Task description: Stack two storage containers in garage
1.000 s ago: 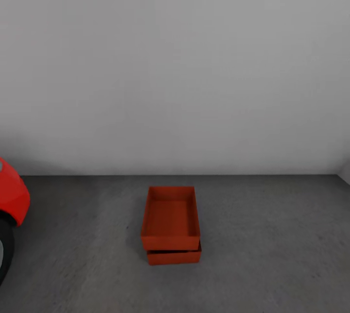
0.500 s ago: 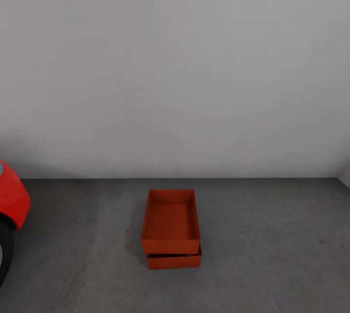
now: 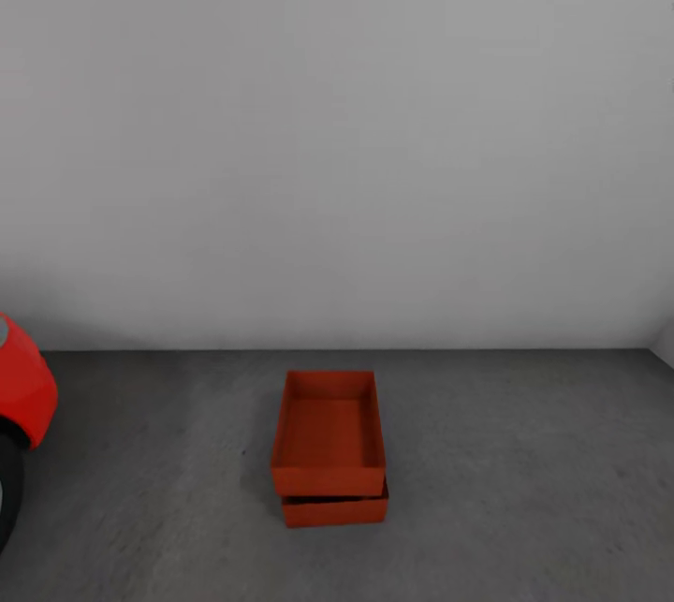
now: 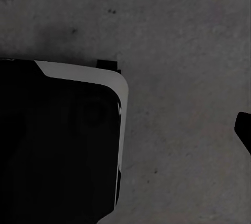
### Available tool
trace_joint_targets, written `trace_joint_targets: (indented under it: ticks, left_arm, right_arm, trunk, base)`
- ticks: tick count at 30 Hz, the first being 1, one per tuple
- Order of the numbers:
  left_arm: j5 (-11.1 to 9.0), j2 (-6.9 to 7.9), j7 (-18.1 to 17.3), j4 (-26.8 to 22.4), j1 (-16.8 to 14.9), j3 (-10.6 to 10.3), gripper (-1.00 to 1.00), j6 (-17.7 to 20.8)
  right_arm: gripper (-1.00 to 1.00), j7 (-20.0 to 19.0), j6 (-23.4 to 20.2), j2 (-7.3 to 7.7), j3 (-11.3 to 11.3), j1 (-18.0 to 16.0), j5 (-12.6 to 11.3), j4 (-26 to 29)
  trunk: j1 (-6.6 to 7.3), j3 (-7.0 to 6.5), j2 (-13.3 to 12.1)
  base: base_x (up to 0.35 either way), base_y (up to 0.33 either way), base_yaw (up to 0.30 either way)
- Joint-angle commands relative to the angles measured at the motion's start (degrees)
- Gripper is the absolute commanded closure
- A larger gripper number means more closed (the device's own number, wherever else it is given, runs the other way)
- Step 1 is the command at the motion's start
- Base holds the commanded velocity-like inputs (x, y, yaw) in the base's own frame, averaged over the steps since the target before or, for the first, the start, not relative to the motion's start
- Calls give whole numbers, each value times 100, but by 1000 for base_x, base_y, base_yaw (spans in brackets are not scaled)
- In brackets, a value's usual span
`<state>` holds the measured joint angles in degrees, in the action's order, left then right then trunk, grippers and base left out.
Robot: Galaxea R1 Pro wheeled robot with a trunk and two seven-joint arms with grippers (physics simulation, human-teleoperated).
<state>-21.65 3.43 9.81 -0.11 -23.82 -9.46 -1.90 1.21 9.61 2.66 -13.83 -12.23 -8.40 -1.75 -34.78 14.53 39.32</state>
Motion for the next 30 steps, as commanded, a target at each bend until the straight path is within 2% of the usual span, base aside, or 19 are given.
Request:
trace_joint_targets:
  ticks: [1, 11, 15, 18, 20, 22, 27, 30]
  left_arm:
    - [-52, -1, 12, 2, -4, -48, -100, -13]
    - [-76, -6, 20, 12, 22, -50, -100, 37]
    - [-79, 5, 4, 16, 516, -47, -100, 61]
    - [-80, 70, -21, 18, 783, -49, -100, 67]
    - [-74, 140, -110, 19, 957, -51, -100, 65]
    - [-70, 194, -355, 19, 1116, -51, -100, 48]
    - [-75, 244, -672, 19, 1207, -50, -100, 46]
    - [-76, 241, -730, 14, 1221, -51, -100, 27]
  right_arm:
    - [-100, 3, 35, -2, -49, -8, -57, -19]
    - [-100, 2, 39, -16, -51, -8, -57, -19]
    - [-100, 2, 41, -41, -50, -8, -57, -22]
    - [-100, 2, 43, -49, -50, 12, -57, -25]
    - [-100, 2, 46, -52, -50, 76, -57, -23]
    - [-100, 2, 53, -54, -49, 177, -61, -26]
    - [-100, -4, 163, -24, -41, 427, -71, -22]
    - [-100, -65, 270, 3, -22, 502, -230, -20]
  trunk:
    - [-1, -2, 6]
    - [-1, -94, 6]
    - [-1, -130, 6]
    - [-1, -158, 6]
    - [-1, -176, 6]
    - [-1, -195, 6]
    - [-1, -241, 6]
    - [-1, -268, 6]
  base:
    - [0, 0, 0]
    - [0, 0, 0]
    - [0, 0, 0]
    - [0, 0, 0]
    - [0, 0, 0]
    - [0, 0, 0]
    - [0, 0, 0]
    - [0, 0, 0]
